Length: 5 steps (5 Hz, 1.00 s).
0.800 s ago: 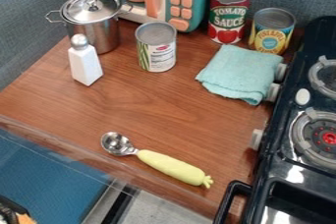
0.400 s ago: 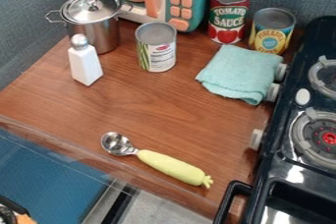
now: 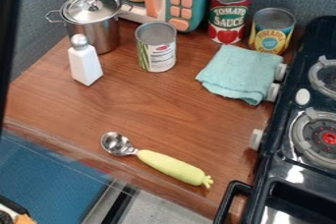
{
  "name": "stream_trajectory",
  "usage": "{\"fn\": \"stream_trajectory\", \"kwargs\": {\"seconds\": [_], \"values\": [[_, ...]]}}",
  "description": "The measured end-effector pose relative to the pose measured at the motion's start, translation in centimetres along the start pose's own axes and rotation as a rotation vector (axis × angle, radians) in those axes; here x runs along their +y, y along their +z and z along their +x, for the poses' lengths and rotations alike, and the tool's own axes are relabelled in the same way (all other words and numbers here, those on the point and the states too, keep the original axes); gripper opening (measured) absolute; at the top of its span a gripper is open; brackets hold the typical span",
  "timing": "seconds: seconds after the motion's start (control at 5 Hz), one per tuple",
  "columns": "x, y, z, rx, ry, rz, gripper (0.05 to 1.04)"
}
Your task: Push the can above the yellow spoon
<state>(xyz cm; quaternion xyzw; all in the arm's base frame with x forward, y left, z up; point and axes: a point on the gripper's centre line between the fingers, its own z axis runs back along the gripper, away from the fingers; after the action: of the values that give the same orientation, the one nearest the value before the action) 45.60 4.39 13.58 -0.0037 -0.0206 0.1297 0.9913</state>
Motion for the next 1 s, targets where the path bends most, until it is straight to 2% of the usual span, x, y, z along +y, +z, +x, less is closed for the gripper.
{"fn": "stream_trajectory", "kwargs": {"seconds": [0.2,0.4,0.6,1.0], "values": [[2.0,-0.6,1.8,-0.084,-0.089,0.011,1.001],[2.6,-2.9,1.3,-0.09,-0.192,0.028,0.995],[4.1,-3.3,-0.4,-0.112,-0.274,0.002,0.999],[5.1,-4.9,-0.9,-0.144,-0.259,0.009,0.999]]}}
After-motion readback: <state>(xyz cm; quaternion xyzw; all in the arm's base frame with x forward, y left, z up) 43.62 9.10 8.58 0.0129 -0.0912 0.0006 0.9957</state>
